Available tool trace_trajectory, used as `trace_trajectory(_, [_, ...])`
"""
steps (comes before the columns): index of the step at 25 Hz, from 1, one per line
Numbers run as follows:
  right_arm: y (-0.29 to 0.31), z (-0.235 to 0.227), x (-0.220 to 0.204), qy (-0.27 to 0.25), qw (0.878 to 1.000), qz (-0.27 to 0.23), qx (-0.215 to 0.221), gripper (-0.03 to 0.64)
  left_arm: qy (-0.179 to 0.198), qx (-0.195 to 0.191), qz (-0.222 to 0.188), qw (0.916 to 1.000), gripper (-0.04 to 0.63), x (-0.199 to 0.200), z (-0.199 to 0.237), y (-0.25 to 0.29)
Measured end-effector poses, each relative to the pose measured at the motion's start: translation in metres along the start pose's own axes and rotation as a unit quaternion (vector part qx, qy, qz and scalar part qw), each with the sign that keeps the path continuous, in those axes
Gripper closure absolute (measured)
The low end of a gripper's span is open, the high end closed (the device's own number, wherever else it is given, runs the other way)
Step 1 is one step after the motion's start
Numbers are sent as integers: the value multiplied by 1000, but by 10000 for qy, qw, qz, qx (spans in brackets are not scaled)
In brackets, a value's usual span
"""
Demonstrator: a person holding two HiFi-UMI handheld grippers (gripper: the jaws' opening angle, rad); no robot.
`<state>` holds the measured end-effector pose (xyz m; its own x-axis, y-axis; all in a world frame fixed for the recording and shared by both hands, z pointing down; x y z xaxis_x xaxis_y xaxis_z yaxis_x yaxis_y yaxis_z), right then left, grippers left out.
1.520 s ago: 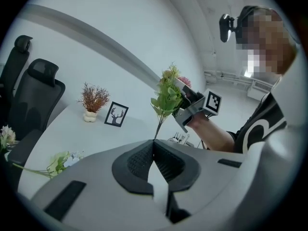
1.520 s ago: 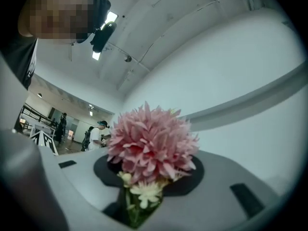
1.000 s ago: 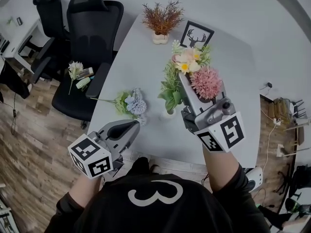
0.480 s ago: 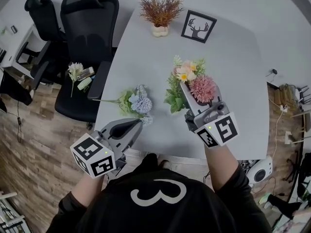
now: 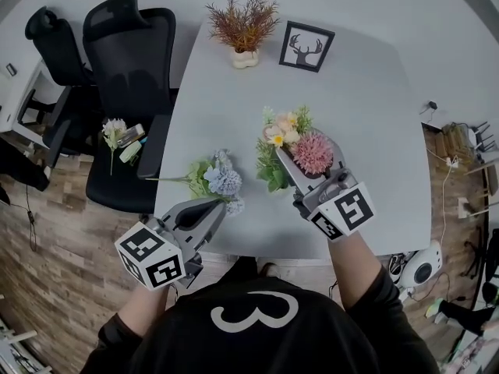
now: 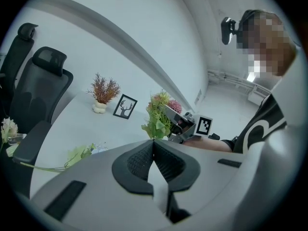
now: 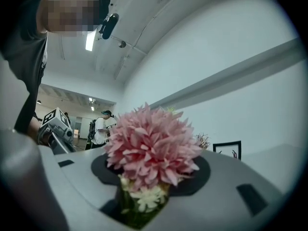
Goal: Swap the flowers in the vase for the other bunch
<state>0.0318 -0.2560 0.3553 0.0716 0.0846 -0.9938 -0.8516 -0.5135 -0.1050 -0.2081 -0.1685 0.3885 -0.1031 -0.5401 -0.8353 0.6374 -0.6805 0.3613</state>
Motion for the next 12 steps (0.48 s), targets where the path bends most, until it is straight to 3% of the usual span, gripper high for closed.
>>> trace_trajectory(12, [0, -2, 3, 174, 9998, 107, 61, 363, 21, -90, -29, 10000, 586, 8, 11, 4])
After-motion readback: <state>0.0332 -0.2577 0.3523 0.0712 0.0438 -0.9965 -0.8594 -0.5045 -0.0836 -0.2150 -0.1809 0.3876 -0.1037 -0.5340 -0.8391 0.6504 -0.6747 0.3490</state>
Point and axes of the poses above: the fingertips, and each gripper's own axes: y forward along the fingers, z to its left, x out of its top, the point moved 9 cm from there along -y, backward along the fingers, and after that the axes turned 12 degrees about x, right-handed, at the moved point
